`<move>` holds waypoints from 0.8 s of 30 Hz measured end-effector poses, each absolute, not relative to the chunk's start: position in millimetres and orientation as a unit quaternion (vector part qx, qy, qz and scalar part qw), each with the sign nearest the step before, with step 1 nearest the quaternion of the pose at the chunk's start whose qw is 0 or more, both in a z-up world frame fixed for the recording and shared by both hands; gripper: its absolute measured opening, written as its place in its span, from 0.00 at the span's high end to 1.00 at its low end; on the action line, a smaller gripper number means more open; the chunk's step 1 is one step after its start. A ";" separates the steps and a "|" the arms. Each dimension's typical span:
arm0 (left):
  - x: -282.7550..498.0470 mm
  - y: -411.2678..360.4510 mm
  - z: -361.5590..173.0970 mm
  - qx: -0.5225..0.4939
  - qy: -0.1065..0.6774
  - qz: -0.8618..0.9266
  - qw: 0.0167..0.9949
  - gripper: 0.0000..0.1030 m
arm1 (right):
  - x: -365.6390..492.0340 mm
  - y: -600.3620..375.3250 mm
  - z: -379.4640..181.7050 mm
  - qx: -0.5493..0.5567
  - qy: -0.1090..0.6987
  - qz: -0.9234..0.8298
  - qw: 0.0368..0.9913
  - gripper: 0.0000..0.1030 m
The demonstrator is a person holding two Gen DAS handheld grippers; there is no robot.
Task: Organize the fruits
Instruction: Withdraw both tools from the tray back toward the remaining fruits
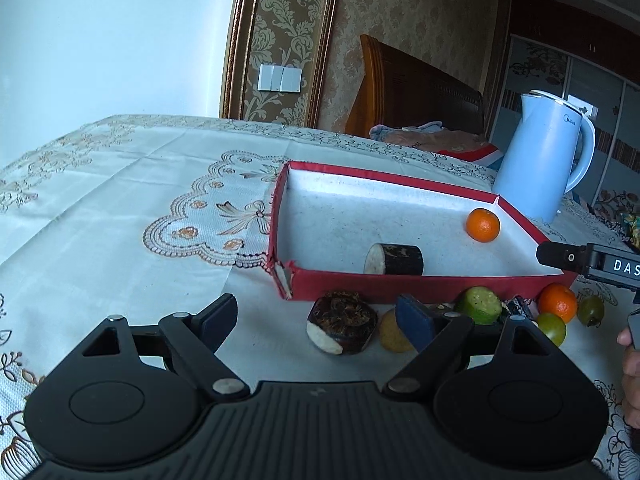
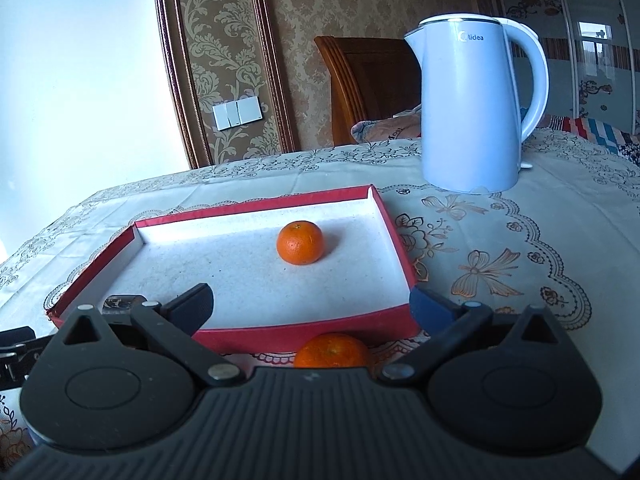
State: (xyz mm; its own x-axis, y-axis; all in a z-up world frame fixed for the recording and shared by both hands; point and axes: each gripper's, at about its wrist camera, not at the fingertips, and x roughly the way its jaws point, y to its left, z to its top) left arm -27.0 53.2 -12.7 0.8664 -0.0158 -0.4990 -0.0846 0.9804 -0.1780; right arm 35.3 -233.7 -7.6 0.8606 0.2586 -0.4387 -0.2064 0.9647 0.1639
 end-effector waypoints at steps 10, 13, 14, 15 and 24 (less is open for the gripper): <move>-21.9 54.1 -17.1 -0.078 0.299 -0.017 0.951 0.16 | 35.9 -231.2 -9.1 0.049 0.240 0.120 0.962 0.00; -18.6 46.9 -17.1 -0.049 0.305 -0.016 0.951 0.16 | 36.2 -230.6 -9.4 0.048 0.243 0.122 0.961 0.00; -17.9 45.7 -16.8 -0.038 0.303 -0.014 0.952 0.15 | 36.2 -230.3 -9.6 0.047 0.243 0.122 0.961 0.00; -17.9 45.5 -16.3 -0.029 0.300 -0.009 0.953 0.15 | 36.0 -230.2 -9.3 0.047 0.243 0.122 0.961 0.00; -9.0 49.5 -18.3 0.020 0.320 -0.003 0.947 0.12 | 36.0 -231.2 -9.6 0.047 0.243 0.123 0.961 0.00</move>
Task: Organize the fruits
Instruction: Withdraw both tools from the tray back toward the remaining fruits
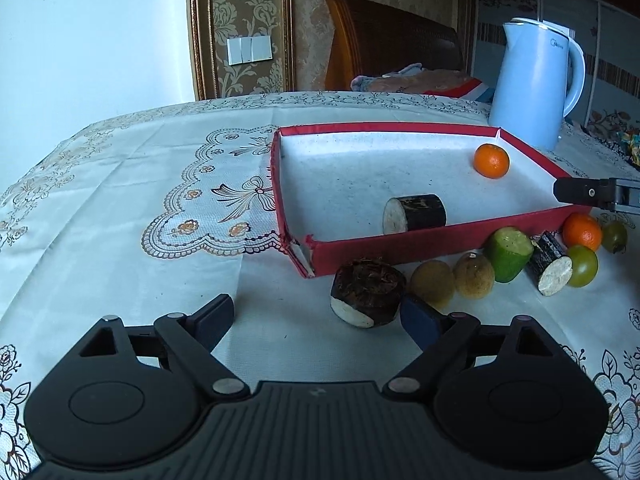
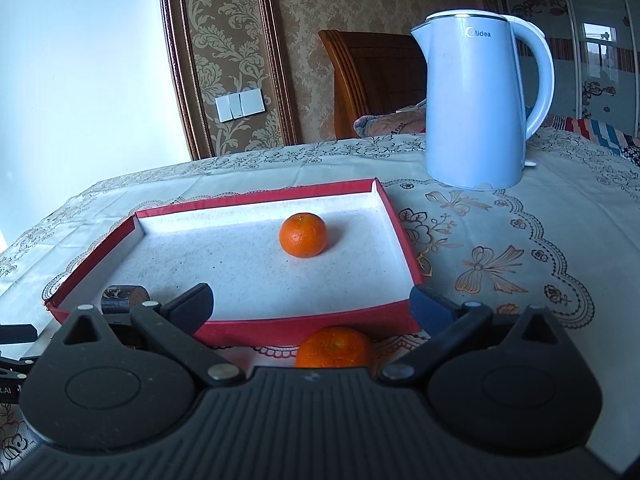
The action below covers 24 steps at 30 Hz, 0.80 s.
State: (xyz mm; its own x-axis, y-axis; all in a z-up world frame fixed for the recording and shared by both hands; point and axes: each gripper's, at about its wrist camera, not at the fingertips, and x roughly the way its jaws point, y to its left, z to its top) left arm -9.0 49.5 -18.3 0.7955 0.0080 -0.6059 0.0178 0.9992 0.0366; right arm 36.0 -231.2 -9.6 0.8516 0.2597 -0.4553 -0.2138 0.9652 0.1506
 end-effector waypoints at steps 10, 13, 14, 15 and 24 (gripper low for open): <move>9.6 31.9 -19.1 0.031 0.334 -0.017 0.942 0.11 | 37.5 -231.0 -10.1 0.050 0.246 0.120 0.960 0.00; 4.6 34.9 -20.7 0.030 0.328 -0.010 0.944 0.11 | 36.9 -232.3 -9.8 0.052 0.244 0.118 0.961 0.00; 2.6 35.6 -20.7 0.031 0.325 0.000 0.945 0.11 | 37.0 -232.7 -9.7 0.053 0.244 0.118 0.961 0.00; 0.7 37.9 -20.7 0.028 0.322 0.008 0.946 0.12 | 36.7 -233.1 -9.7 0.054 0.244 0.117 0.961 0.00; -2.4 28.8 -19.3 0.052 0.313 -0.009 0.948 0.13 | 5.3 -274.8 -1.5 0.060 0.236 0.106 0.964 0.00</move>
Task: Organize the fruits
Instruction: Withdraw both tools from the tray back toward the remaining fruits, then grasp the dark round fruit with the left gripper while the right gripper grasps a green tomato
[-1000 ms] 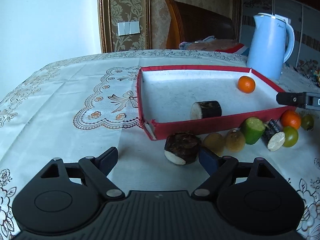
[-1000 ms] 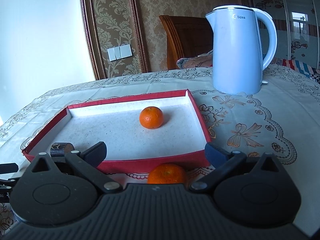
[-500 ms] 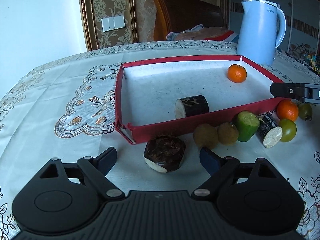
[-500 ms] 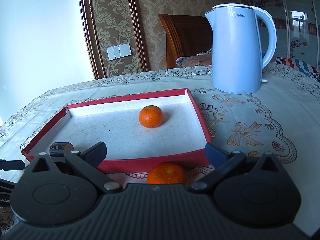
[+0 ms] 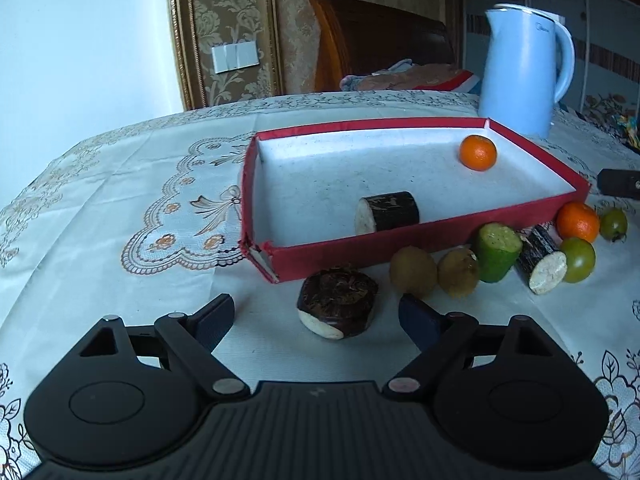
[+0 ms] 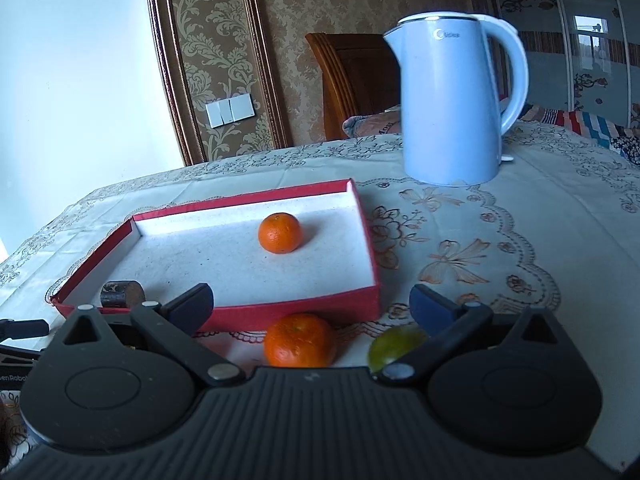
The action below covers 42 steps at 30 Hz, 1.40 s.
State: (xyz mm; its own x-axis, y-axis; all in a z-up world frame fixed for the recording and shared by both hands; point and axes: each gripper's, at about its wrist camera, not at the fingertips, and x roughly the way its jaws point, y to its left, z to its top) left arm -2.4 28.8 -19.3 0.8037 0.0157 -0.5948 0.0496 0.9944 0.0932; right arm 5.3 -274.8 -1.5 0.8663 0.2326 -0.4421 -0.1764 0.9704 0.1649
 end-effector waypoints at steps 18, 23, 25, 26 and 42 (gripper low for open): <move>1.2 31.9 -21.0 0.042 0.321 -0.013 0.946 0.12 | -7.4 -311.3 -24.3 0.009 0.282 0.080 0.956 0.00; 0.9 31.9 -21.0 0.041 0.321 -0.013 0.946 0.12 | 4.8 -303.7 -24.8 0.008 0.298 0.077 0.951 0.02; 0.8 31.9 -21.0 0.042 0.321 -0.013 0.946 0.11 | 10.3 -302.8 -25.9 0.010 0.303 0.077 0.950 0.08; 0.9 31.9 -21.0 0.041 0.321 -0.013 0.946 0.11 | 13.3 -301.6 -26.5 0.010 0.307 0.076 0.949 0.09; 0.9 31.8 -20.8 0.041 0.321 -0.013 0.946 0.11 | 22.6 -288.0 -26.5 -0.014 0.306 0.090 0.948 0.34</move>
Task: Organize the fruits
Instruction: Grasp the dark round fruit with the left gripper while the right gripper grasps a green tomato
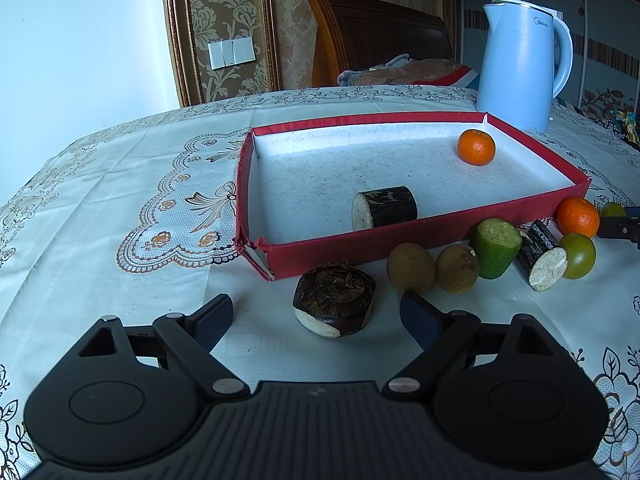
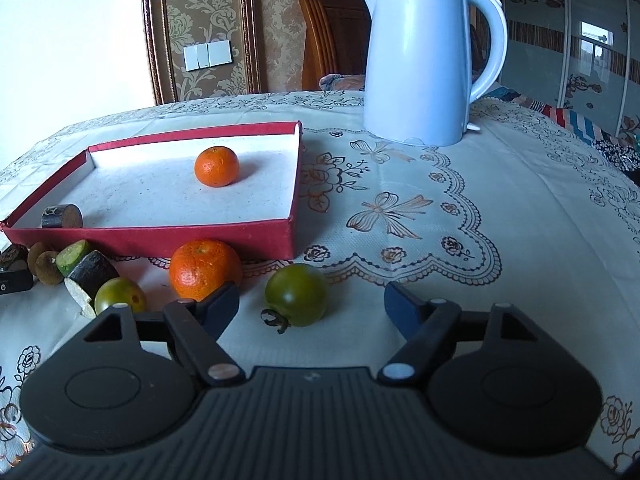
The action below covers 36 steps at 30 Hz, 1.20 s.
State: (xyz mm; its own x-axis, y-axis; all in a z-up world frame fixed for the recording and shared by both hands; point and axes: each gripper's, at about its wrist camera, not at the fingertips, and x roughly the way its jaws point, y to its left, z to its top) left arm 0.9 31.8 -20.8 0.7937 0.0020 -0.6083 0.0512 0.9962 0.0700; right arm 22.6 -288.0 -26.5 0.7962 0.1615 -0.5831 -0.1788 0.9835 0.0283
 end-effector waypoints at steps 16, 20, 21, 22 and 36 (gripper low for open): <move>-3.9 32.9 -18.1 0.039 0.305 -0.027 0.951 0.25 | 19.9 -272.4 -26.7 -0.058 0.302 0.106 0.946 0.70; -6.6 30.6 -17.6 0.041 0.301 -0.042 0.952 0.47 | 19.4 -272.8 -26.9 -0.057 0.301 0.106 0.946 0.70; -6.6 29.0 -17.7 0.044 0.302 -0.045 0.951 0.49 | 19.5 -273.5 -26.9 -0.055 0.301 0.107 0.946 0.70; -6.7 27.4 -17.8 0.048 0.302 -0.047 0.951 0.52 | 19.5 -273.8 -26.9 -0.054 0.301 0.107 0.946 0.70; -11.9 32.7 -14.8 0.034 0.288 -0.033 0.956 0.62 | 13.8 -283.5 -22.5 -0.030 0.281 0.097 0.955 0.70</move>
State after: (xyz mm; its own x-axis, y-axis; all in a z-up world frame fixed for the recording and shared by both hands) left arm -11.9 32.7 -14.8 0.8314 -0.0429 -0.5540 0.0823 0.9955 0.0464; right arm 13.8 -283.5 -22.5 0.8239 0.1677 -0.5413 -0.2009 0.9796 -0.0022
